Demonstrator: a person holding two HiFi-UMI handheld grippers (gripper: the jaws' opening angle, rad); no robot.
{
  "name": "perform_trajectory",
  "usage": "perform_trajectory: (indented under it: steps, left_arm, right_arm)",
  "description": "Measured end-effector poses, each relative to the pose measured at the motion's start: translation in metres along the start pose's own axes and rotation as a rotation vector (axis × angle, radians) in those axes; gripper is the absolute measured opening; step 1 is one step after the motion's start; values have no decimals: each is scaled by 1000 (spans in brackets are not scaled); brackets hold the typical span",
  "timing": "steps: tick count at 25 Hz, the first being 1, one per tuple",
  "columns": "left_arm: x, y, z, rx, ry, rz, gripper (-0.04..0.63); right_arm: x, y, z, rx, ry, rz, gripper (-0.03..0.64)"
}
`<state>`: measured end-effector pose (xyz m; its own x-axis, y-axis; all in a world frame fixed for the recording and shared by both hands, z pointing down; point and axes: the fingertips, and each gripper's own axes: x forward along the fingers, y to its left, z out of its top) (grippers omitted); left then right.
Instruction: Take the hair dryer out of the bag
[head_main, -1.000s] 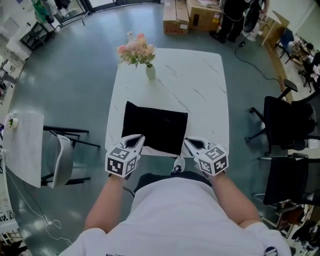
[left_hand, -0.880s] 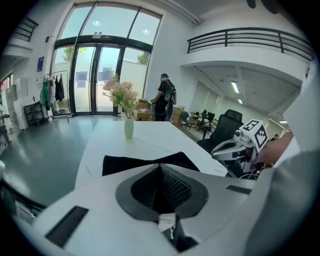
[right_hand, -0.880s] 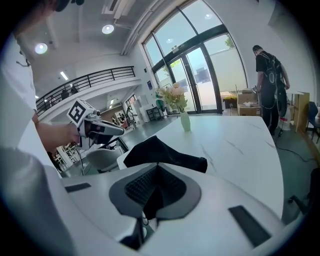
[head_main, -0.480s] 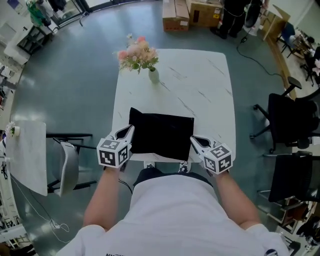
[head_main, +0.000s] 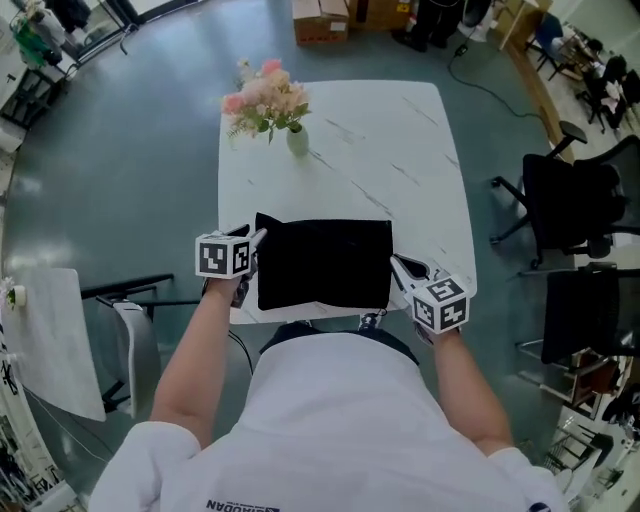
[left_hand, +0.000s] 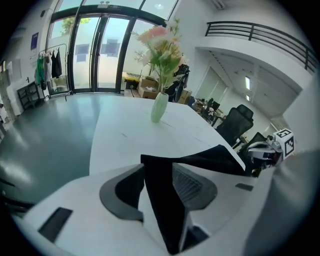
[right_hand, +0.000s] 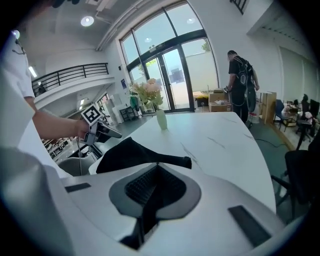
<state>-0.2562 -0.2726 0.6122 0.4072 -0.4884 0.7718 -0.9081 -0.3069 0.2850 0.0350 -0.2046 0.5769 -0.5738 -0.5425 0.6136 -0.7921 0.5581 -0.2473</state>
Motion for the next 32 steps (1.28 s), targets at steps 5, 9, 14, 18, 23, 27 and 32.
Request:
perform_trajectory:
  steps: [5,9,14,18,23,27,32]
  left_arm:
    - [13,-42,-7,292,85,-59,173]
    - [24,-103,-23,568,144,-170,189]
    - [46,-176,-44,919,247,-318,216]
    - [65,-206,-60,1031,342,-358,216]
    - [79,-201,-66,1085,376,-292,191]
    - [74,-198,-64,1080,363,-275,140]
    - [63,-183,-72,1093,399,-256,135]
  right_arm:
    - [-3,-23,-35,29,85,-108,17]
    - [1,-30,-49,90,106,-117,17]
    - [-2,-27,-50,121,91,-97,17]
    - [-3,-25,-52,113,86,-80,17]
    - [-6,-23,-51,114,61,-59,17]
    - [-8,-26,-55,106,58,-42,17]
    - [-5,-25,-57,58,72,-11,17]
